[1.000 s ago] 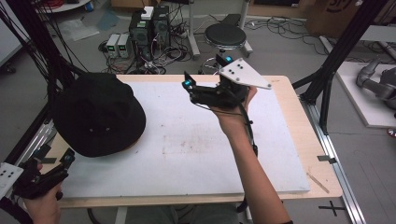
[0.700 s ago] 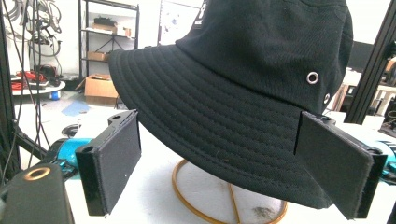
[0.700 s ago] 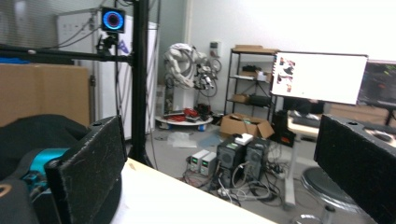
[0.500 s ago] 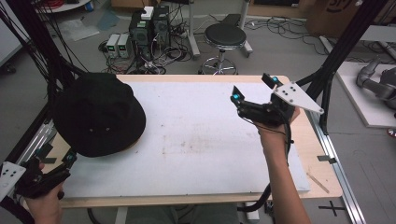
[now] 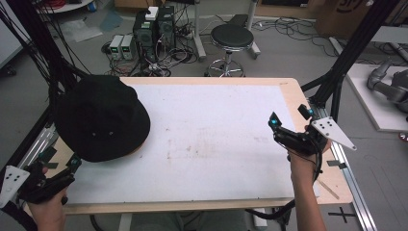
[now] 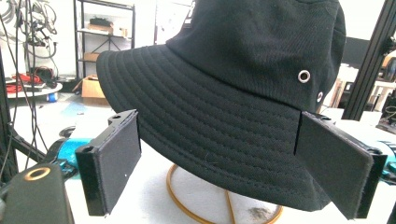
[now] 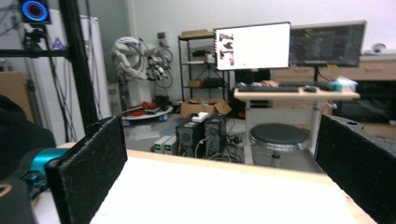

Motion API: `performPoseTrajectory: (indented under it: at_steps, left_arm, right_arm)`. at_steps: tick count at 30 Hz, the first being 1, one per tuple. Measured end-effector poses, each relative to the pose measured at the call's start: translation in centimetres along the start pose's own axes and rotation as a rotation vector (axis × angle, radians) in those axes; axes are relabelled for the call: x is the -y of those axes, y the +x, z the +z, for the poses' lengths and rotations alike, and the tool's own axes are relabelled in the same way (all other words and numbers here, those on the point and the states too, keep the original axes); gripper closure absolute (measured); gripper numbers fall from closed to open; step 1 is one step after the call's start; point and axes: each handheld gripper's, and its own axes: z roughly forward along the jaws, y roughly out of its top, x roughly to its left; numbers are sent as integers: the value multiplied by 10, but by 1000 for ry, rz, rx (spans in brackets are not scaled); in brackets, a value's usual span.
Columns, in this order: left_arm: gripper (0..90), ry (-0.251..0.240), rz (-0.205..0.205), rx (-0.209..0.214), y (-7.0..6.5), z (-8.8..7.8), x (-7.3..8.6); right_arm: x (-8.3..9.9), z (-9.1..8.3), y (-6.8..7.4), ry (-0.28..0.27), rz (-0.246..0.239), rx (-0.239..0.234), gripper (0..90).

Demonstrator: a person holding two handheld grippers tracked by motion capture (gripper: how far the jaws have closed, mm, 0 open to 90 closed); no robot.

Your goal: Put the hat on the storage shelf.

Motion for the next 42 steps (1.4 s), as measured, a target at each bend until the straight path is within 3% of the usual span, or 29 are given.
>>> performPoseTrajectory:
  at_steps: [5,8,18,28,31,42]
  left_arm:
    - [152,-8,9,-3,-1,1,0]
    - [152,-6,12,-2,-1,1,0]
    - [152,-4,18,9,-3,2,-1]
    - [152,6,32,22,-7,9,0]
    - [152,9,32,25,-8,11,0]
    - [152,10,37,31,-13,14,0]
  right_arm:
    - [18,-6,-12,-3,7,27,22]
    - [27,-12,-17,-35,-4,47,22]
    - [58,-35,-19,-20,1,99,23]
    - [63,-37,-20,5,-4,97,23]
    - [63,-37,-21,7,-25,89,23]
    - [72,-39,-27,54,-17,84,23]
